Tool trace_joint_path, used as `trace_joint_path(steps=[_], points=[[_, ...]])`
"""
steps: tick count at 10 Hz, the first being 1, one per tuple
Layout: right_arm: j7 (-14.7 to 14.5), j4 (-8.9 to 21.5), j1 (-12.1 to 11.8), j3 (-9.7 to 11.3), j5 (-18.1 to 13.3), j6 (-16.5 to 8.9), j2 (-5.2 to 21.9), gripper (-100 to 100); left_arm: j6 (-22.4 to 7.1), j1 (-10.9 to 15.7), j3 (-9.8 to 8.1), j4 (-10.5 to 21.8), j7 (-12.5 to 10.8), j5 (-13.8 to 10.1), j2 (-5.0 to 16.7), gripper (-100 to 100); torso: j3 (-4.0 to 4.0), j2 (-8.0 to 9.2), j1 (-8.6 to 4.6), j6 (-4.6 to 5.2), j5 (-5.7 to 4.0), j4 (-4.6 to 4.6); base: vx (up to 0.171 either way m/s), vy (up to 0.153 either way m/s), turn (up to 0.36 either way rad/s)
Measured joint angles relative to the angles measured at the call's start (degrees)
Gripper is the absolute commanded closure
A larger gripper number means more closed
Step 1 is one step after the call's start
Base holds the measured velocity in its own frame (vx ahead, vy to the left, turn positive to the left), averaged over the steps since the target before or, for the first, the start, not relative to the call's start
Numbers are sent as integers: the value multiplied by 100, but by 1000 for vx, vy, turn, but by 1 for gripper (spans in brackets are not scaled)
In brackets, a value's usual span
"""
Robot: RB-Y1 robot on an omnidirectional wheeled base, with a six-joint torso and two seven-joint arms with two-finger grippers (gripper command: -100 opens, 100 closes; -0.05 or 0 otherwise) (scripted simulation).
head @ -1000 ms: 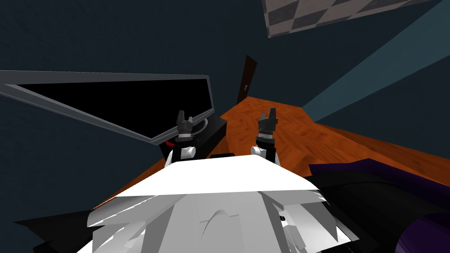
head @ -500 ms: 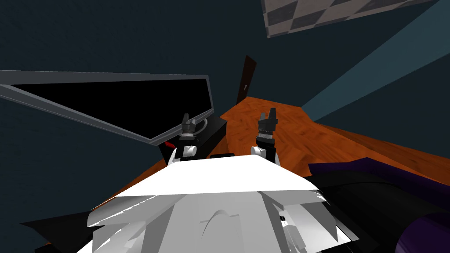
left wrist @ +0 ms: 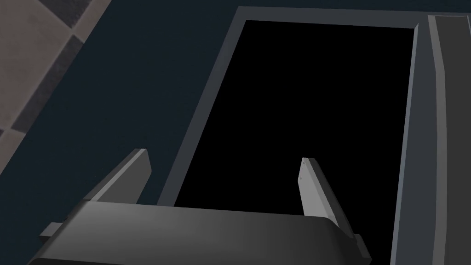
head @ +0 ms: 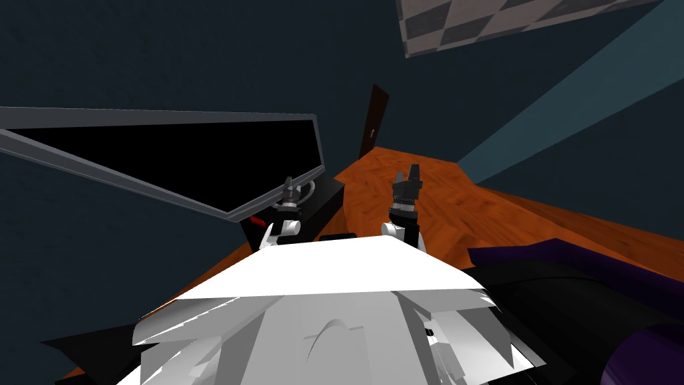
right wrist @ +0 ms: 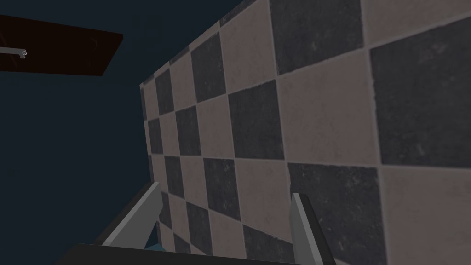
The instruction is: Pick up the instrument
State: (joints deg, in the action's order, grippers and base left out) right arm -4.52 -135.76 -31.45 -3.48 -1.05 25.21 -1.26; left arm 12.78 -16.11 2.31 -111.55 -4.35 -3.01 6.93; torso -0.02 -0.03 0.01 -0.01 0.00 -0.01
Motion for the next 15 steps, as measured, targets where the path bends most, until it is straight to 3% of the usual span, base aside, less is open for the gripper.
trace_joint_path(steps=[5, 8, 11, 15], points=[[0, 0, 0, 0, 0, 0, 0, 0, -270, 194, -38, 507, -142, -161, 45, -100, 0, 1, 0, 0, 0, 0, 2, 0, -5], [0, 0, 0, 0, 0, 0, 0, 0, -392, 381, -70, 1074, -244, -283, 74, -100, 0, 0, 1, 0, 0, 0, 2, 1, -5], [0, 0, 0, 0, 0, 0, 0, 0, -672, 600, -129, 1470, -319, -382, 94, -100, 0, -1, 1, 0, 0, 0, 6, 5, -11], [0, 0, 0, 0, 0, 0, 0, 0, -1106, 920, -225, 2237, -417, -539, 122, -100, -2, -3, 4, -1, 0, -1, 12, 11, -11]])
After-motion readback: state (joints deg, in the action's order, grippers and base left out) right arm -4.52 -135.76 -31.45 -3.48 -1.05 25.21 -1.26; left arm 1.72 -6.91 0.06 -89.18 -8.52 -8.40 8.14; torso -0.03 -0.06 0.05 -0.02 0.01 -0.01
